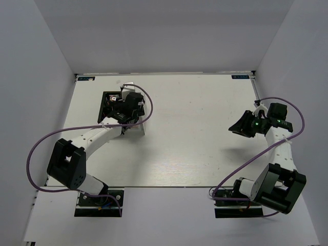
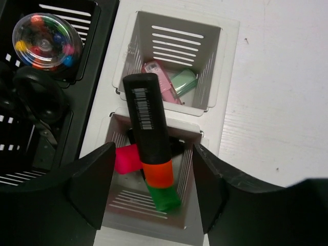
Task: Sort the stationery into containers
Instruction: Place the pen in the storage box, then reset both arms
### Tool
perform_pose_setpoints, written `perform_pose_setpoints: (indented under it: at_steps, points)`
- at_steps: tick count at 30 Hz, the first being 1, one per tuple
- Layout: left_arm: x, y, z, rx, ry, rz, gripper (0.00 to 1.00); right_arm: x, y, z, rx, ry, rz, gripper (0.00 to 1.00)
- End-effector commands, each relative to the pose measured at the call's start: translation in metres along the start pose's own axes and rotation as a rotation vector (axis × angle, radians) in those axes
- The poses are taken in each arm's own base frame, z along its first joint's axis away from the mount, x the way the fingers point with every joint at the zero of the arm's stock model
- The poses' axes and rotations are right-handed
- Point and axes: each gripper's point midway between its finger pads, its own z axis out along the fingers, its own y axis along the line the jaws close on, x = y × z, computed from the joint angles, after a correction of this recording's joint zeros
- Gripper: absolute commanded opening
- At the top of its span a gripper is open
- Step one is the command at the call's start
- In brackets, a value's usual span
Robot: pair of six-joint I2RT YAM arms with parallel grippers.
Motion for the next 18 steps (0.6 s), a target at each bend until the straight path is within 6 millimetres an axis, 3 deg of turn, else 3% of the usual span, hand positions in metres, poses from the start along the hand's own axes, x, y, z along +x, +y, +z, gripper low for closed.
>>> perform_pose_setpoints:
  at_steps: [1, 4, 5, 6, 7, 8, 9, 10, 11, 12, 13, 14, 15, 18]
  points:
    - [-0.024, 0.004, -0.015, 0.003, -0.072, -0.036, 0.73, -0.005, 0.005, -0.002, -0.032, -0.026, -0.019, 0.36]
    - [-0.037, 0.003, -0.024, 0.025, -0.090, -0.046, 0.71, -0.003, 0.008, -0.003, -0.047, -0.022, -0.032, 0.47]
    - [-0.041, 0.001, -0.029, 0.035, -0.093, -0.045, 0.63, -0.003, 0.011, -0.004, -0.063, -0.024, -0.056, 0.52]
    - [-0.050, -0.007, -0.041, 0.091, -0.105, -0.059, 0.52, -0.004, 0.014, -0.005, -0.083, -0.027, -0.093, 0.66]
    - [-0.057, -0.013, -0.048, 0.130, -0.107, -0.059, 0.19, -0.001, 0.017, -0.007, -0.099, -0.015, -0.100, 0.72]
    - [-0.058, -0.016, -0.060, 0.176, -0.095, -0.014, 0.08, -0.001, 0.017, -0.007, -0.104, -0.016, -0.140, 0.80]
    - [-0.047, -0.031, -0.072, 0.292, -0.030, 0.034, 0.01, -0.002, 0.019, -0.009, -0.106, -0.021, -0.175, 0.87]
    - [-0.054, -0.052, -0.106, 0.496, -0.025, 0.082, 0.01, -0.006, 0.016, -0.011, -0.080, -0.032, -0.209, 0.90]
    - [-0.045, -0.056, -0.120, 0.578, 0.009, 0.123, 0.05, -0.009, 0.015, -0.012, -0.059, -0.041, -0.225, 0.90]
    - [-0.026, -0.064, -0.141, 0.701, 0.084, 0.162, 0.17, -0.015, 0.013, -0.014, -0.036, -0.062, -0.245, 0.90]
    - [-0.016, -0.062, -0.151, 0.724, 0.124, 0.159, 0.37, -0.022, 0.006, -0.019, 0.029, -0.090, -0.287, 0.90]
    - [-0.013, -0.051, -0.173, 0.744, 0.132, 0.160, 0.89, -0.030, 0.005, -0.020, 0.043, -0.123, -0.319, 0.90]
    - [0.008, -0.040, -0.179, 0.729, 0.198, 0.186, 1.00, -0.034, 0.005, -0.024, 0.074, -0.154, -0.331, 0.90]
    - [0.033, 0.002, -0.200, 0.667, 0.196, 0.209, 1.00, -0.046, 0.003, -0.031, 0.121, -0.210, -0.343, 0.90]
